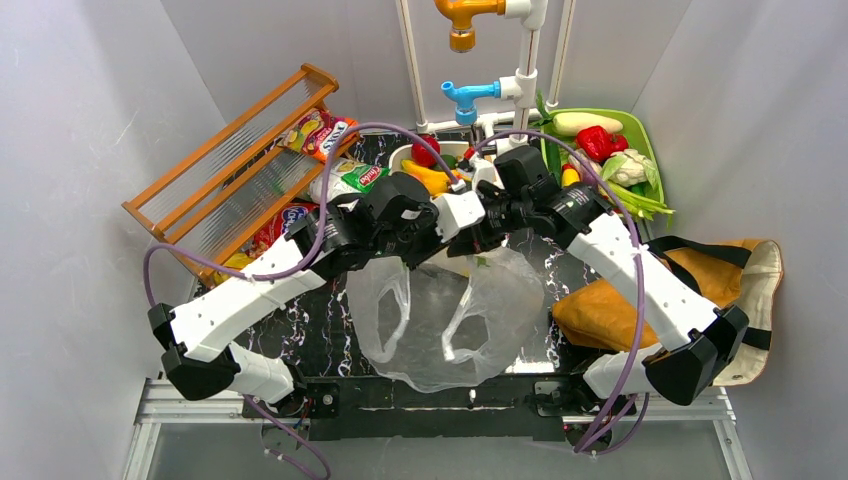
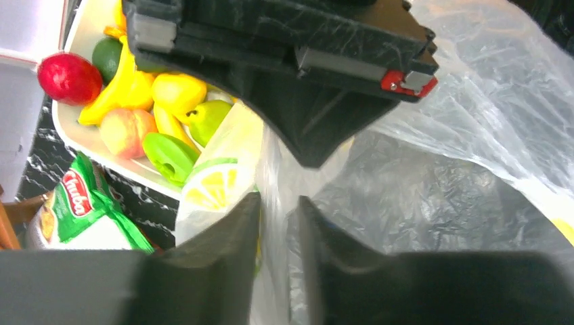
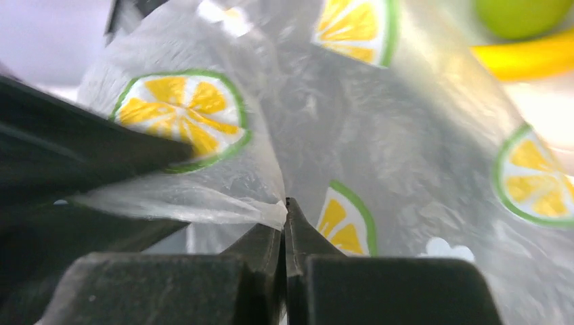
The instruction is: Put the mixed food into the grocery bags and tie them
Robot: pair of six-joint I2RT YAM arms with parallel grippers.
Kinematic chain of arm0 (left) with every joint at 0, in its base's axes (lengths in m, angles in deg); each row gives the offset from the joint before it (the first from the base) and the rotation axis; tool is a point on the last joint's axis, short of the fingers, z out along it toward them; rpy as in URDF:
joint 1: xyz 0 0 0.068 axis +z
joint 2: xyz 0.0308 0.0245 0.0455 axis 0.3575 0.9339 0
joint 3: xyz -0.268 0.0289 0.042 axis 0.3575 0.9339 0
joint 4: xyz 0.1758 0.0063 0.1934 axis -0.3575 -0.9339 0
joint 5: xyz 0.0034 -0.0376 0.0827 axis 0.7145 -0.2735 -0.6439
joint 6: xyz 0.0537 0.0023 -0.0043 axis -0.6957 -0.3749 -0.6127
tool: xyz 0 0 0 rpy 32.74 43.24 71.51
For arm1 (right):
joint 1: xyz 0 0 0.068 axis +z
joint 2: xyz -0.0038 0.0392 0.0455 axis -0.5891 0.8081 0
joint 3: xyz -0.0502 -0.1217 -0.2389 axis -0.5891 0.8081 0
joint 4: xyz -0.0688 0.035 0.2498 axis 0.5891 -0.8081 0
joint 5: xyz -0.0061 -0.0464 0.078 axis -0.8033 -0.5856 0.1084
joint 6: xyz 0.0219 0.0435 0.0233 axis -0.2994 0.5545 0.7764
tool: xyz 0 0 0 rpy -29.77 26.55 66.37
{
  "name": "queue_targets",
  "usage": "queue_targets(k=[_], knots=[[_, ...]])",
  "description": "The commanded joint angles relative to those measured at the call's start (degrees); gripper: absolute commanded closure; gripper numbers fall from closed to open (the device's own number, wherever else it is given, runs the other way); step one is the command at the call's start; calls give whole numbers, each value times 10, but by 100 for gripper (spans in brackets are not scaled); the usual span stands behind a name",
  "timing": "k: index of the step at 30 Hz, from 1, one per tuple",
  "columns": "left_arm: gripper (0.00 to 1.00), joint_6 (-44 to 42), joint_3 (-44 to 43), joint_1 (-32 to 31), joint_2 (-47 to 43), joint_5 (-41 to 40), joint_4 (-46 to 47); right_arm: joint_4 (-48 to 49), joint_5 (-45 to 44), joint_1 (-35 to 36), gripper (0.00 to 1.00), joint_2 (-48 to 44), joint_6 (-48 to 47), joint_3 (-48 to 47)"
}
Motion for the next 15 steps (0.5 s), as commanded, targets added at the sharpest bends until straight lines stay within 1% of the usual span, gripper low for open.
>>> queue_targets(k=[1,2,3,4,5,8,12,15], knots=[[52,35,-38,3,-8,-62,-19,-37,-166,-6,99,-19,17,-30],[38,42,-42,3,-8,-73,-25,-40,-180,-6,99,-29,20,-32],[28,45,-46,3,-8,-81,-32,-47,-190,-6,99,-34,23,-32],[20,49,-51,2,-8,-87,-42,-53,-196,-6,99,-39,24,-34],[17,53,-55,2,-8,-90,-51,-62,-202,-5,99,-41,27,-37],[13,62,-68,2,-11,-96,-81,-103,-213,-6,99,-36,37,-65],[12,85,-82,3,-23,-132,-134,-159,-207,-6,99,-23,40,-112],[12,99,-70,2,-45,-147,-153,-190,-206,-6,99,-26,43,-137]])
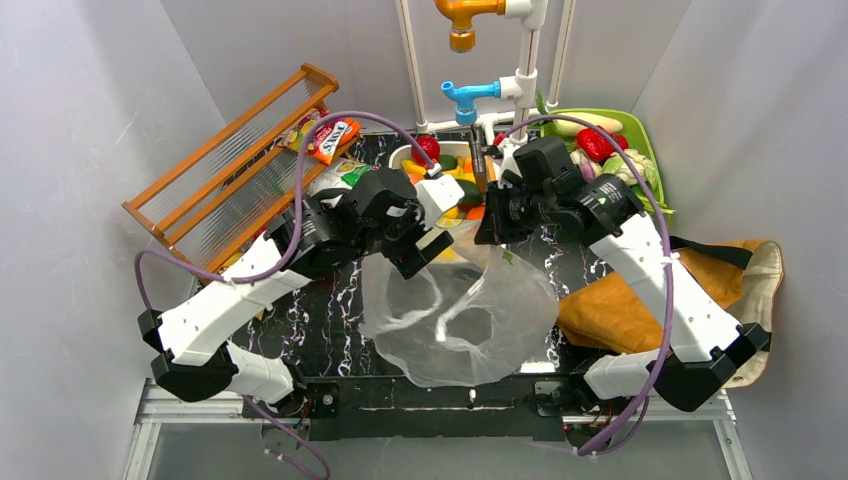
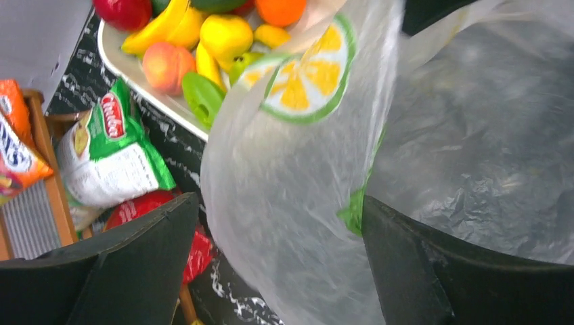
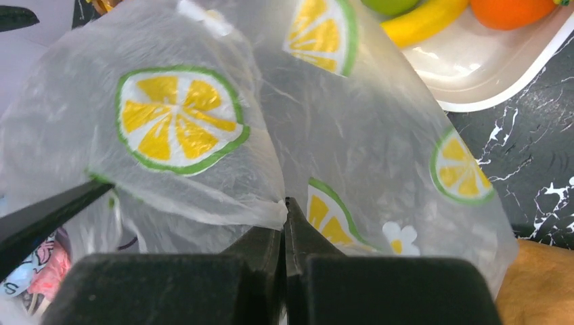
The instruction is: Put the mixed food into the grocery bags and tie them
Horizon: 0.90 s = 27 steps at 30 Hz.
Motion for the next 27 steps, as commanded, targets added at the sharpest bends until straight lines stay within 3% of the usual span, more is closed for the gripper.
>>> queue_targets(k=[1,13,20,27], knots=[[12,31,10,2,-51,-47,-64,-68,-15,0,99,-8,9,-53],[14,48,67,2,-53,-134,-38,-195,4,0,99,-43,56,-100],[12,21,6,2,9,-147,-25,-179,-6,0,99,-61,59,-36],[3,67,-68,20,38,-155,-59,-163,-19,0,99,-60,59,20]])
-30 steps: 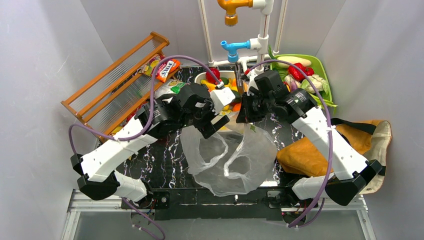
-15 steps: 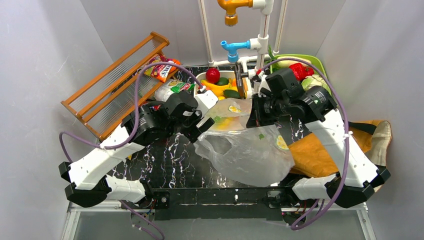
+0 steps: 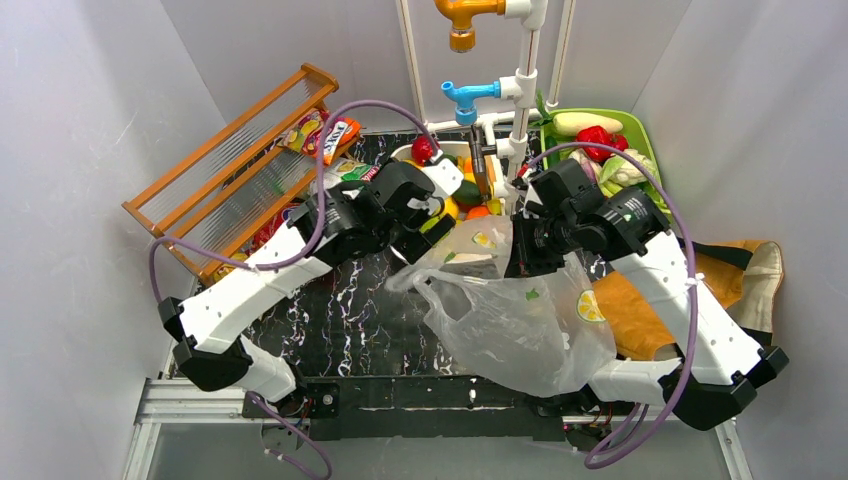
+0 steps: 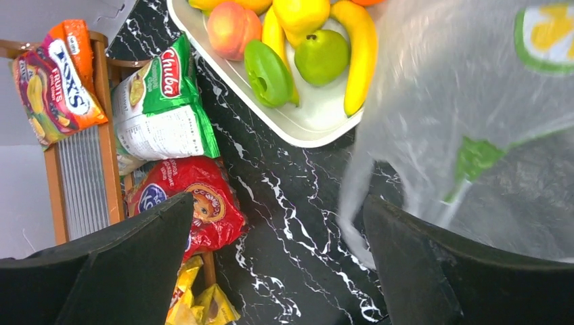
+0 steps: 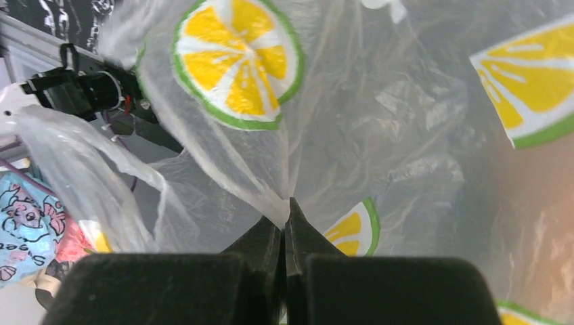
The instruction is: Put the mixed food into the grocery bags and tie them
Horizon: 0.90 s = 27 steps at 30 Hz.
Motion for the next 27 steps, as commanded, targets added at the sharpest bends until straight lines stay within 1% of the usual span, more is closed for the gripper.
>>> queue_targets(k=[1,5,10,14,17,20,22,24,27], knots=[[2,43,-58,23,-8,-16,-32,18,-13,-1,99,0,6,30],[2,91,-87,65,-23,27,-37,47,-1,-1,99,2,-3,54],[2,122,-68,130,-41,54,-31,59,5,-1,99,37,-21,12],[2,152,-55,179,-20,83,-28,61,15,-1,99,74,-22,-34],[2,175,-54,204,13,89,-25,53,20,-1,99,90,-16,-41],[2,205,-66,227,47,92,-14,40,22,-1,99,80,-15,-4],[2,218,-74,238,69,98,-10,45,21,-1,99,57,-9,42],[2,225,-76,240,90,84,-7,68,23,-1,99,18,-1,96],[3,224,-61,242,115,85,15,80,20,-1,99,-17,8,137]])
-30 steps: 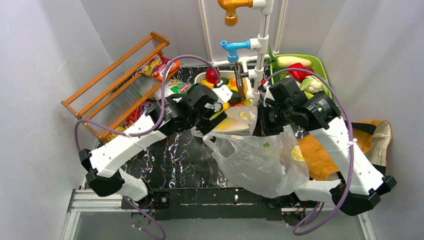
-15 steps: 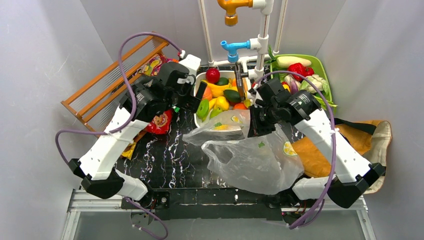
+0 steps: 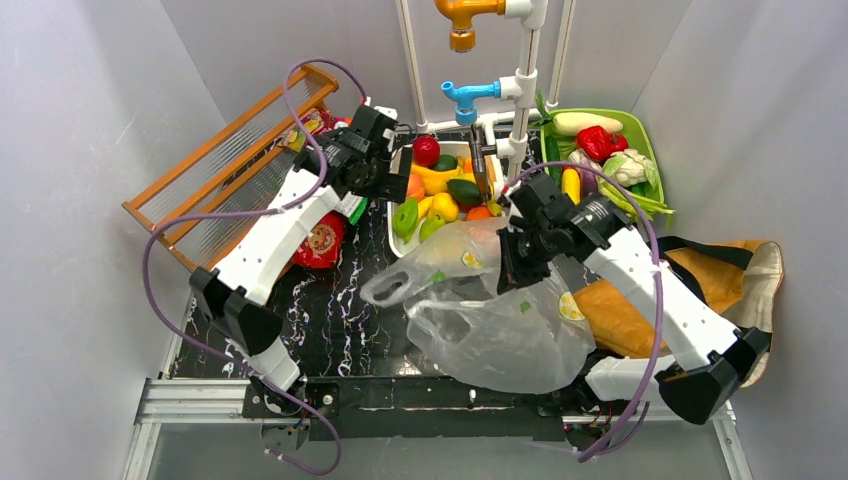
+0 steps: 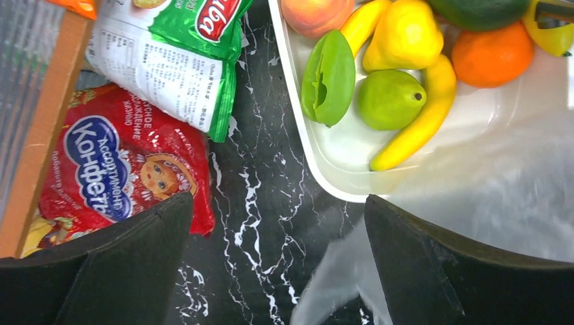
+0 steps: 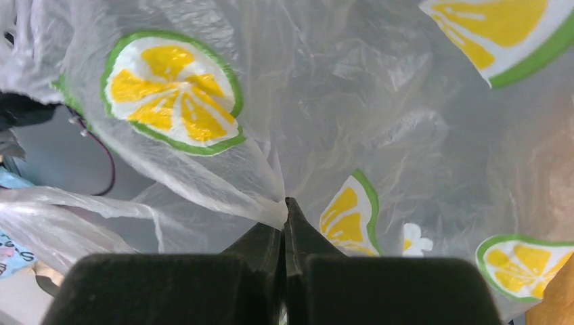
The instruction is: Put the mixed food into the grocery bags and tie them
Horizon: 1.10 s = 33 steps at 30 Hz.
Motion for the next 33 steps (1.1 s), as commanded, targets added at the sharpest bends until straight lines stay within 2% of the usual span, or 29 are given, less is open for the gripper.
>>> queue_targets(k=[1,10,18,24,30,33], knots=[[3,18,5,5,21,2,25,19,6,0,99,-63,15,49],[9,21,-27,19,119,70,51,22,-6,0,99,-121,31,119],[7,25,-9,19,188,59,146,3,-11,-2,99,-115,-3,117],[11,28,18,18,213,64,200,-14,-17,-4,99,-108,-35,114],[12,19,3,18,256,72,204,-21,-17,-5,99,-104,-66,116],[9,27,-3,19,273,60,190,-26,-19,-6,99,-100,-80,115]])
